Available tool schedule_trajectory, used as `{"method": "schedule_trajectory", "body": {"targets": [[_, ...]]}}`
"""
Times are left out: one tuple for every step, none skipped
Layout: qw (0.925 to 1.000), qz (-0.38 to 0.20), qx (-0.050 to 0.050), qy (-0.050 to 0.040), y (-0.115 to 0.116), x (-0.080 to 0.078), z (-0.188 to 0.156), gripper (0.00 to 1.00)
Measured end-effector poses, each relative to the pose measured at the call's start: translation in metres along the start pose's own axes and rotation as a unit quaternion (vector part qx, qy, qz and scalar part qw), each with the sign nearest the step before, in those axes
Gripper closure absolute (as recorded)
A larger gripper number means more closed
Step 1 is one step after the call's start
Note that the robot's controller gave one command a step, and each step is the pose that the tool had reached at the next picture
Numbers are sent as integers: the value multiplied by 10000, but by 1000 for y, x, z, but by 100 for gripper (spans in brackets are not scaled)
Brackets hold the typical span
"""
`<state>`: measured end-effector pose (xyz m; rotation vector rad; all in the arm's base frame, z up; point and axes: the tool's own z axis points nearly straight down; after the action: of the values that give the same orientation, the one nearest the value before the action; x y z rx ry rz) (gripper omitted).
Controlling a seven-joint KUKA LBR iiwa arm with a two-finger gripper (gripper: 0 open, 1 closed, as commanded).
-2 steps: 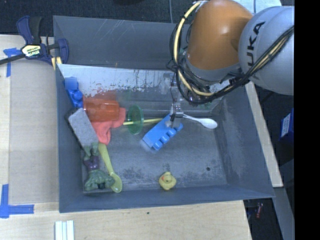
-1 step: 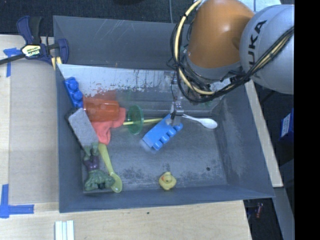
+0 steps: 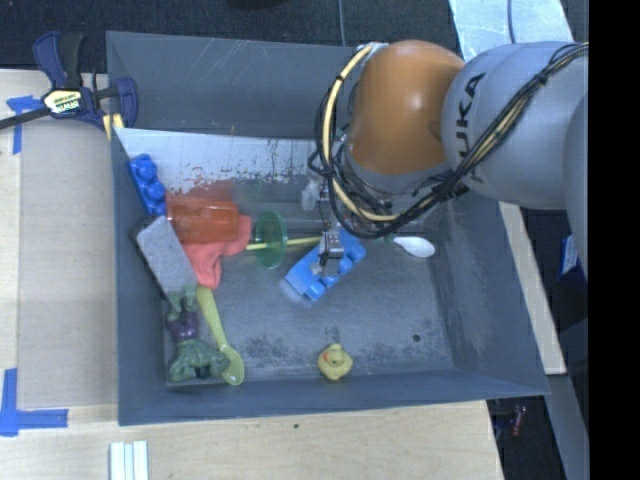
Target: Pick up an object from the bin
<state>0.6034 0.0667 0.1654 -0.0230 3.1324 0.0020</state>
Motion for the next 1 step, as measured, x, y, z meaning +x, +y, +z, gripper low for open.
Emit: {"method": "schedule_trajectory", "body": {"targets": [[10000, 33, 1, -15, 5, 11, 52, 0]]}}
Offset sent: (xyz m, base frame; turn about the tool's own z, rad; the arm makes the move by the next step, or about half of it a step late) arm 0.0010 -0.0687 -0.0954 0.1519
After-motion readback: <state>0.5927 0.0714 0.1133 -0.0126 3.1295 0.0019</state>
